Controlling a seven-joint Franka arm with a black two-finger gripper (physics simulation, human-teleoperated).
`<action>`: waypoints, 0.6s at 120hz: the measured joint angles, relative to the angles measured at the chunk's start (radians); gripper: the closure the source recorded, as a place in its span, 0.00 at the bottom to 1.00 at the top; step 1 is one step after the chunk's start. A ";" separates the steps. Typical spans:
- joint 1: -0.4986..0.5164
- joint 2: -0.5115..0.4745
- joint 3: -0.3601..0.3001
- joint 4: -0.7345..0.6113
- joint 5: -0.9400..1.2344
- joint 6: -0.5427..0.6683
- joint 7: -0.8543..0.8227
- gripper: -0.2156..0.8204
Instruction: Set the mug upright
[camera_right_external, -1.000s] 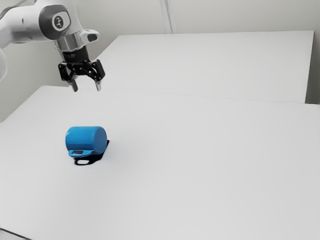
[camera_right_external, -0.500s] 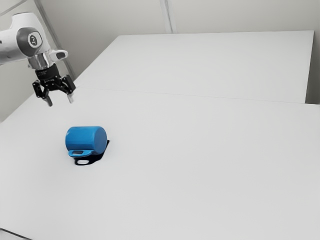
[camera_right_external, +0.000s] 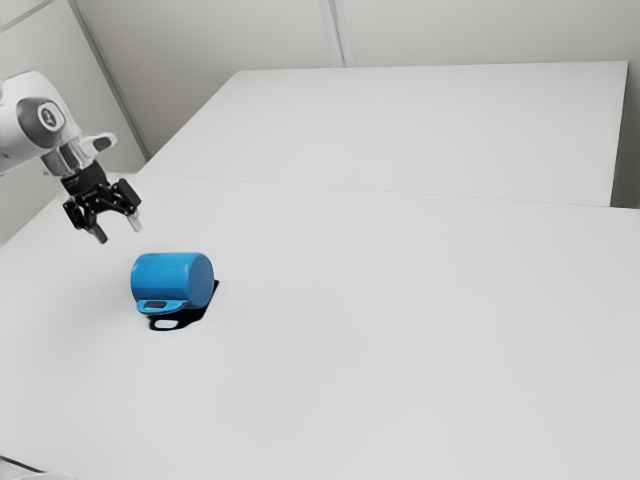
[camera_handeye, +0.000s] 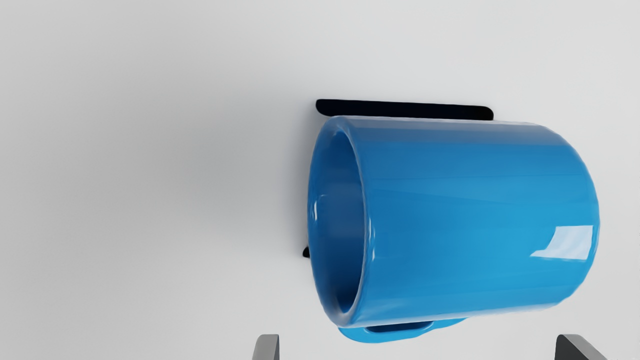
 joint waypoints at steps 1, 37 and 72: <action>0.001 0.001 0.000 -0.003 -0.003 0.002 0.003 0.21; 0.035 0.027 0.000 -0.117 -0.114 0.113 0.104 0.21; 0.047 0.027 0.000 -0.180 -0.305 0.179 0.220 0.21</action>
